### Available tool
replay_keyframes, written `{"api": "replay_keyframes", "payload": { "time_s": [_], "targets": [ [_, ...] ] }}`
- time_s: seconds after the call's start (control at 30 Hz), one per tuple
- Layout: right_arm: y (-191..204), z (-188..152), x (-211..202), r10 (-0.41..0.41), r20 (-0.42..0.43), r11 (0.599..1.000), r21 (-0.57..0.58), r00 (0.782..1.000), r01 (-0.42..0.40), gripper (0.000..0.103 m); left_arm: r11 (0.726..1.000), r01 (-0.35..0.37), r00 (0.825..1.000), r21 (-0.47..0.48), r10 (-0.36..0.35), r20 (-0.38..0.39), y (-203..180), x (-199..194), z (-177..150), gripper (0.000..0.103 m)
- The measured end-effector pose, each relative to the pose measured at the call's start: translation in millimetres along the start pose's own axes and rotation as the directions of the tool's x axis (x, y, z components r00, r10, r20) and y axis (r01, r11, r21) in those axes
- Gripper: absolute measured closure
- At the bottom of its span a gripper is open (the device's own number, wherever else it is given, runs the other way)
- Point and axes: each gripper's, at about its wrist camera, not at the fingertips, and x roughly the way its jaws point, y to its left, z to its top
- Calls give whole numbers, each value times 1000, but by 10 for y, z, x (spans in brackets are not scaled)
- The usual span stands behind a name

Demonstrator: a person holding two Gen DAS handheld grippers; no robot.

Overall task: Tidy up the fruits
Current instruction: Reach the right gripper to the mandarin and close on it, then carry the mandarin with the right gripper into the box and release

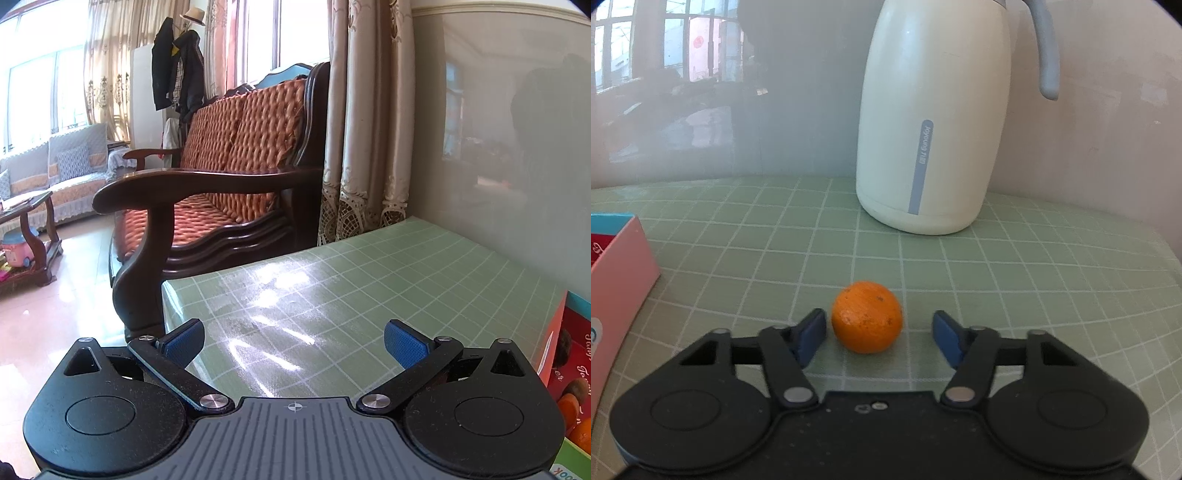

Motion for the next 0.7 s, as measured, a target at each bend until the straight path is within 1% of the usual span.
{"api": "replay_keyframes", "payload": {
  "time_s": [0.07,0.17,0.33,0.53,0.7],
  "targets": [
    [8,3,-5,10,-1,1000,1,1000,-10,63,1000,2,1000,0,-2,-5,0,3,-9,0],
    [10,8,-2,17,0,1000,1,1000,-17,65,1000,3,1000,2,-3,-7,-15,-5,-11,0],
    [-17,9,-12,29,1,999,16,1000,-29,66,1000,4,1000,5,-4,1,-23,-22,-9,0],
    [-32,14,-115,43,34,999,25,998,-44,66,1000,10,1000,-4,-10,-7,-8,-29,-8,0],
    [-13,-3,-215,72,52,997,25,996,-73,66,1000,26,1000,-3,-26,-13,-30,-32,-4,0]
  ]
}}
